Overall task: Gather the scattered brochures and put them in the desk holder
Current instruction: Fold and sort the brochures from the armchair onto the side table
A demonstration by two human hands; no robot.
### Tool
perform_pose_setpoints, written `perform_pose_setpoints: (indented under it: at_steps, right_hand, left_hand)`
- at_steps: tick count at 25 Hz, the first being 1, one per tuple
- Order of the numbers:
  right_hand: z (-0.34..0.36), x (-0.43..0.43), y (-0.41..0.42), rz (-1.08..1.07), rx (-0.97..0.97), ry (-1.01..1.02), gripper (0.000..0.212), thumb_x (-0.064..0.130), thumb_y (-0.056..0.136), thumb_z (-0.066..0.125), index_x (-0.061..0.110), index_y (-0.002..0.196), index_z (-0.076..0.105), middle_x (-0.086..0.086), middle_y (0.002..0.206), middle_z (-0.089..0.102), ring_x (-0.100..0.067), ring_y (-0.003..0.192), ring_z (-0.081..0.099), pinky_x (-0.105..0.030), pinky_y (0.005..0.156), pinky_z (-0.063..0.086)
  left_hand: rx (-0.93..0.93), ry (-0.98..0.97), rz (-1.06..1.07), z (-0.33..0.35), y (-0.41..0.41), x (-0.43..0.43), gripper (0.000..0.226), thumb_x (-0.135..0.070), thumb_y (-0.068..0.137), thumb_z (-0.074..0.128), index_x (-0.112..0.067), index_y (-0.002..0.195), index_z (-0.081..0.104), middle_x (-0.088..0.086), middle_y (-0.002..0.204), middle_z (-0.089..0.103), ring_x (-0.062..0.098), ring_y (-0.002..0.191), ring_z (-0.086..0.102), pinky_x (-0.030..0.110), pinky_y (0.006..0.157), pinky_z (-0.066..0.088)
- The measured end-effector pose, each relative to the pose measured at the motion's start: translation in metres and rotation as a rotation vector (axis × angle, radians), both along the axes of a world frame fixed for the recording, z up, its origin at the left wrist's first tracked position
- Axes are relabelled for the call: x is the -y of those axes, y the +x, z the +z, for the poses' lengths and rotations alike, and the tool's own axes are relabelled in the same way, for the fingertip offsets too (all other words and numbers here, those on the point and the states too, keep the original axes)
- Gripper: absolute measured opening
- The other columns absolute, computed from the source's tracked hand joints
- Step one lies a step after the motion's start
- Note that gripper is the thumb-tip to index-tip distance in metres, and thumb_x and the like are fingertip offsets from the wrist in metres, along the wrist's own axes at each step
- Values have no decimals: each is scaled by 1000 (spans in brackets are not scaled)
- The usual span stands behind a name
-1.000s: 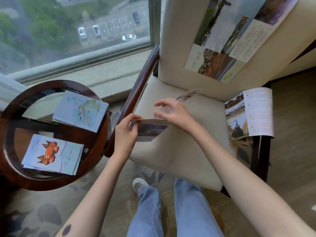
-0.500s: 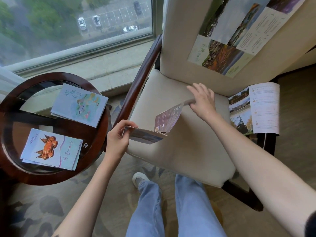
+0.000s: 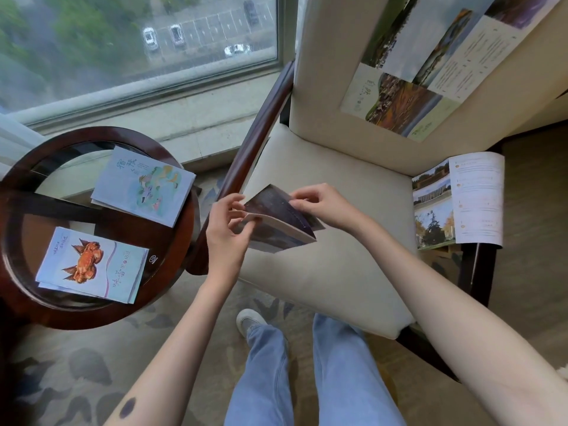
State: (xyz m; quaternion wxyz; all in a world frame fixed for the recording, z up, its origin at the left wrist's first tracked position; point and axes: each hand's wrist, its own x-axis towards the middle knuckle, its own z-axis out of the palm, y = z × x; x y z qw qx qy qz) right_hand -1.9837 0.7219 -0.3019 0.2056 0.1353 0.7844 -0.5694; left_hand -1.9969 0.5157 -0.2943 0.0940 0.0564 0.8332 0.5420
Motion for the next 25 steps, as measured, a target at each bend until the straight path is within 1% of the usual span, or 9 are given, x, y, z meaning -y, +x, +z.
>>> perform_pose_setpoints:
  at_steps: [4, 8, 10, 12, 15, 17, 20, 22, 25]
  right_hand:
    - [5, 13, 5, 124, 10, -32, 17, 22, 93, 53, 26, 89, 68, 14, 79, 65, 3, 72, 55, -17, 69, 42]
    - [10, 20, 10, 159, -32, 65, 27, 42, 92, 48, 25, 82, 66, 6, 78, 65, -6, 73, 54, -29, 70, 42]
    - [14, 22, 11, 186, -99, 228, 30, 55, 86, 51, 28, 84, 64, 9, 76, 63, -9, 71, 57, -31, 69, 46]
    - [18, 24, 10, 203, -191, 390, 25, 50, 86, 53, 28, 88, 64, 11, 79, 63, -12, 74, 59, -31, 70, 47]
    - [22, 23, 4, 183, -335, 543, 18, 34, 91, 52, 23, 93, 65, -2, 91, 69, -28, 86, 61, -32, 67, 42]
    - [28, 14, -3, 44, -380, 536, 16, 30, 91, 54, 19, 92, 67, -6, 94, 71, -31, 89, 62, -36, 71, 46]
    - [42, -5, -18, -200, -403, 465, 16, 28, 89, 58, 17, 88, 69, -8, 87, 71, -26, 81, 62, -40, 74, 50]
    - [50, -12, -29, -227, -418, 446, 15, 29, 87, 59, 18, 85, 70, -4, 81, 70, -20, 75, 59, -37, 72, 48]
    - [57, 1, -49, -178, -401, 411, 16, 34, 86, 61, 20, 83, 69, 0, 77, 67, -17, 74, 59, -31, 70, 45]
  left_hand:
    - [-66, -118, 11, 2, -1, -12, 43, -7, 79, 70, -13, 120, 56, 0, 110, 44, 3, 88, 51, 14, 82, 49]
    - [-141, -251, -8, 6, 1, -16, 18, -10, 81, 68, -7, 98, 67, 5, 97, 61, 22, 94, 53, 27, 81, 43]
    - [-194, -297, -9, 8, 1, -17, 11, -9, 80, 68, -8, 91, 68, 2, 89, 64, 21, 92, 51, 30, 81, 38]
    - [-196, -275, -54, 8, 0, -19, 8, -10, 81, 67, -10, 89, 68, -6, 87, 61, 16, 90, 52, 32, 82, 40]
    - [-119, -193, -121, 2, -1, -21, 7, -14, 85, 64, -11, 91, 67, -7, 86, 64, 11, 85, 58, 26, 76, 45]
    - [-25, -126, -117, -3, -2, -20, 7, -17, 88, 60, -13, 91, 66, -4, 85, 66, 5, 80, 59, 21, 71, 46]
    - [25, -101, -110, -10, -1, -7, 10, -19, 91, 56, -23, 85, 64, -12, 79, 64, -8, 75, 58, 10, 66, 43]
    - [29, -117, -145, -12, -1, 5, 13, -19, 92, 54, -23, 87, 65, -14, 81, 64, -13, 77, 57, 4, 67, 42]
    - [-21, -150, -31, -11, 0, 21, 15, -16, 93, 51, -15, 94, 66, -10, 87, 64, -5, 77, 57, 9, 69, 43]
